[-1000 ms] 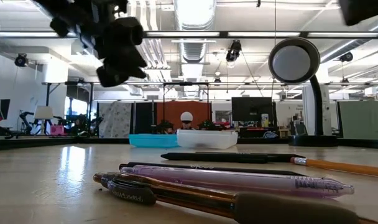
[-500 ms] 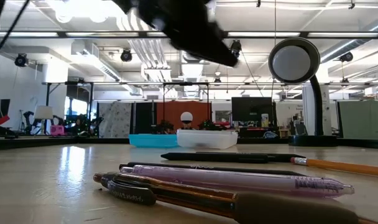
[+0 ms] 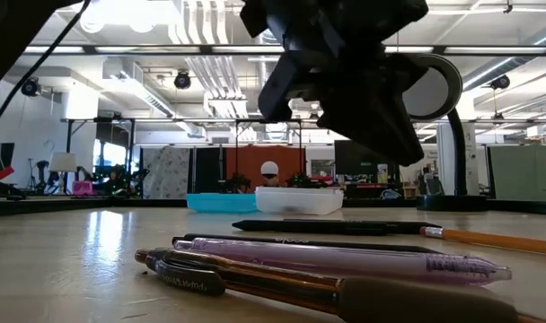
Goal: Pick & place school supplies into a supply box
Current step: Put the yellow pencil into the blue supply box
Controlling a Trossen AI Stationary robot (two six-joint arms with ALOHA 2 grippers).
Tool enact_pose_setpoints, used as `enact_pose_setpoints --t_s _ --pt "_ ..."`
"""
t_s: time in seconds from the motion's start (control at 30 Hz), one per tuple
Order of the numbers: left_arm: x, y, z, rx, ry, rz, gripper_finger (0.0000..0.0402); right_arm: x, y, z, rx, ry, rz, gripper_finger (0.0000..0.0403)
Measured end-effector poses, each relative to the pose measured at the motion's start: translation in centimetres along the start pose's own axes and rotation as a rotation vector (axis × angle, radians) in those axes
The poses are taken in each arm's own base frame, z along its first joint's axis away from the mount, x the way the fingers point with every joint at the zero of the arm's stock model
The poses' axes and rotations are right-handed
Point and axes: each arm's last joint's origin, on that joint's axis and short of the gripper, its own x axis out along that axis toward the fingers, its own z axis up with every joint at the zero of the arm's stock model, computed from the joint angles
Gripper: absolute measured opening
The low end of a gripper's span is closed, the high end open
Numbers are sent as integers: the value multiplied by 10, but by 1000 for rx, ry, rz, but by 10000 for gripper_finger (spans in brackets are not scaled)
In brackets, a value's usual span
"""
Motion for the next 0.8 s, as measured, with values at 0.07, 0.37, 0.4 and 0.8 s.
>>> enact_pose_setpoints --t_s 0.07,0.37,0.4,0.8 --pt "0 0 0 28 -4 -9 34 -1 0 3 13 -24 -4 138" --pt "15 -4 4 127 -67 11 39 0 -5 14 38 -77 -10 154" --pt "17 -4 4 138 -69 13 44 1 -5 15 29 -78 -9 162" --pt "43 -9 -9 221 -35 -15 107 1 -6 15 -42 -61 -6 230"
